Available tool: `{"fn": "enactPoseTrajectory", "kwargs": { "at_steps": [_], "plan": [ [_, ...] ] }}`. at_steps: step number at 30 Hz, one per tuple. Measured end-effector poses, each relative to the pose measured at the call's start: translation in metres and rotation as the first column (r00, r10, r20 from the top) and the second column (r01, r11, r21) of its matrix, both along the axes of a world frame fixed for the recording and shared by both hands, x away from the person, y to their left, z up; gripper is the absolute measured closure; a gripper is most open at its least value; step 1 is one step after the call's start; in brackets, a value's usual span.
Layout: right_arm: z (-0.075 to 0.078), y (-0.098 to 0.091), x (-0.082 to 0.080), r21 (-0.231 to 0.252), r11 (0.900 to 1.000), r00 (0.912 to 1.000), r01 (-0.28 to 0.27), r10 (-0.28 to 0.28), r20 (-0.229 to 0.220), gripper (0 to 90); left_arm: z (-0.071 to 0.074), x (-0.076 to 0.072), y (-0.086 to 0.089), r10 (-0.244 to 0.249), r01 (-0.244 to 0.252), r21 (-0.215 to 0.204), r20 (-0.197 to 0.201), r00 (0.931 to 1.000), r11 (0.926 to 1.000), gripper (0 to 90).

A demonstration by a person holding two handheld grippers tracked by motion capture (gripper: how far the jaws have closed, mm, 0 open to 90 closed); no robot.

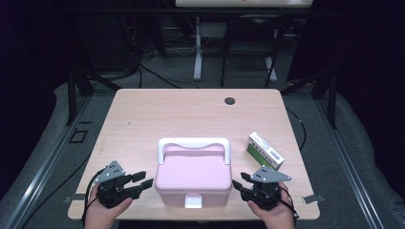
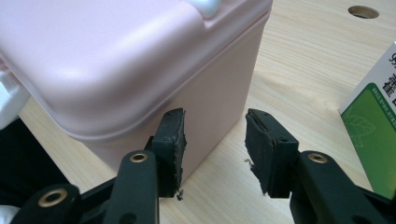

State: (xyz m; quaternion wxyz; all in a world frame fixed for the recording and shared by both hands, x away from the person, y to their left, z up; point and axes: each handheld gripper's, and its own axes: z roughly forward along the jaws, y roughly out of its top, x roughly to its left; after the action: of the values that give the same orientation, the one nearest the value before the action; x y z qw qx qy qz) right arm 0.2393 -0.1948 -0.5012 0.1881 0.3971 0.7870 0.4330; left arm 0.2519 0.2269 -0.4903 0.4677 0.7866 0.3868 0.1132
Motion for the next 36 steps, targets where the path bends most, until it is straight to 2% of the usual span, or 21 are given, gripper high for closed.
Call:
{"fn": "enactPoseTrajectory", "kwargs": {
  "at_steps": [11, 14, 25, 29, 36],
  "plan": [
    [0.019, 0.0, 0.009, -0.009, 0.9998, 0.9998, -0.018, 0.018, -0.005, 57.0, 0.018, 0.011, -0.002, -0.012, 0.012, -0.01, -0.012, 0.9998, 0.9999, 56.9],
    [0.024, -0.001, 0.012, -0.01, 0.9998, 0.9998, -0.017, 0.017, -0.012, 57.3, 0.025, 0.013, -0.002, -0.018, 0.018, -0.016, -0.014, 0.9997, 0.9997, 60.5],
    [0.039, 0.002, 0.019, -0.013, 0.9993, 0.9992, -0.036, 0.036, -0.018, 58.0, 0.043, 0.026, -0.012, -0.026, 0.026, -0.025, -0.005, 0.9997, 0.9994, 58.7],
    [0.045, 0.002, 0.022, -0.001, 0.9994, 0.9994, -0.034, 0.034, -0.01, 56.9, 0.049, 0.031, -0.016, -0.037, 0.037, -0.022, -0.003, 0.9993, 0.9991, 57.9],
    [0.054, 0.004, 0.029, 0.026, 0.9988, 0.9991, -0.041, 0.041, -0.008, 53.7, 0.052, 0.041, -0.022, -0.029, 0.029, -0.02, 0.001, 0.9996, 0.9994, 55.4]
  ]
}}
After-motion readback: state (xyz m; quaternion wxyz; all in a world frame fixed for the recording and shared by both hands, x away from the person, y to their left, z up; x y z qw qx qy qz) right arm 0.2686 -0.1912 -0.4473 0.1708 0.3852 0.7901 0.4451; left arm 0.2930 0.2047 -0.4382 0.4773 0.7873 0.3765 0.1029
